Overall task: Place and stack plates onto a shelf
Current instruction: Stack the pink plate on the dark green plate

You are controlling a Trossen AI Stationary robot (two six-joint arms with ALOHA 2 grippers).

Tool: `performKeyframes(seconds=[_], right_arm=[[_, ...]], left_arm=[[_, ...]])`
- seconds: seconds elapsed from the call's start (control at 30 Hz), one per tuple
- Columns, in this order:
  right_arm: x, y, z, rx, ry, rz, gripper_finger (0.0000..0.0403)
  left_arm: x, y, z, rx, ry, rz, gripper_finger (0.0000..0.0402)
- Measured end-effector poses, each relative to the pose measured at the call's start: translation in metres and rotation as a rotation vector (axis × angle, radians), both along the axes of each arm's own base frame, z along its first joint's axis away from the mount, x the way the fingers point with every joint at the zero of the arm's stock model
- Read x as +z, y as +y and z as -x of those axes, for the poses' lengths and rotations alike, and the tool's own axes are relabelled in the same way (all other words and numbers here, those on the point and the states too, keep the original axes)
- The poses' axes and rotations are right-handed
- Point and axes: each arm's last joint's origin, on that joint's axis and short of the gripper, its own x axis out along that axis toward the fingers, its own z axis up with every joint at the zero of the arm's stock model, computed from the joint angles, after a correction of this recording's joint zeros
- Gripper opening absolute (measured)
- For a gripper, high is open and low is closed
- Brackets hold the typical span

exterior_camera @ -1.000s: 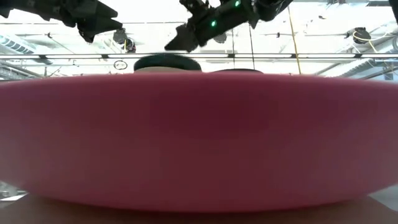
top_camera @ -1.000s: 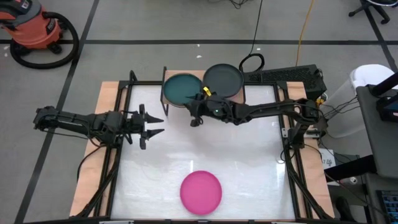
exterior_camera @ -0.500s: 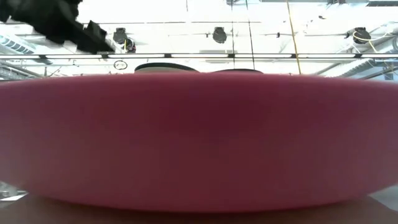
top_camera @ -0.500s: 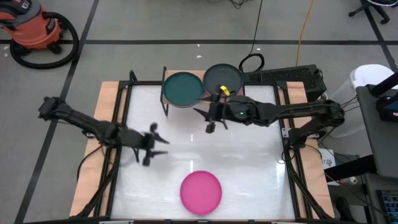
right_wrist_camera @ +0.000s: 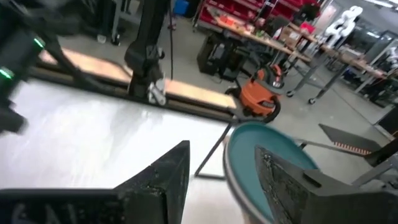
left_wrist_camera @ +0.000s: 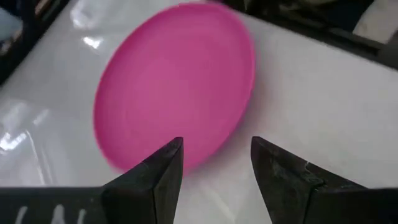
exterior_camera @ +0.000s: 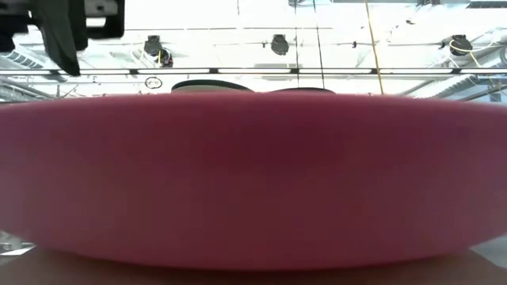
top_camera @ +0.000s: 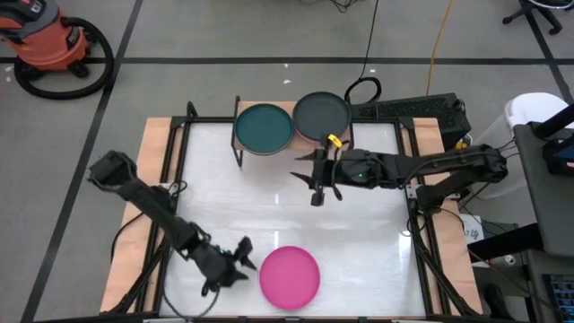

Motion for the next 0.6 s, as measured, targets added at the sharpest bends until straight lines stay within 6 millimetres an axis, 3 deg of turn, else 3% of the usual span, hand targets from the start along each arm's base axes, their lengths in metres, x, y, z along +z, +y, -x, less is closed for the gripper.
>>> performKeyframes(seconds=[0.2,0.43,0.6], right_arm=[[-0.024,0.000,0.002,-0.009,0.057,-0.021,0.0160],[-0.045,0.000,0.004,-0.017,0.082,-0.045,0.0160],[-0.047,0.000,0.004,-0.023,0.082,-0.064,0.0160]], left_arm=[[-0.015,-0.024,-0.023,-0.055,0.015,-0.094,0.0193],[-0.042,-0.029,-0.040,-0.101,0.050,-0.206,0.0190],[-0.045,-0.025,-0.044,-0.070,0.047,-0.231,0.0132]])
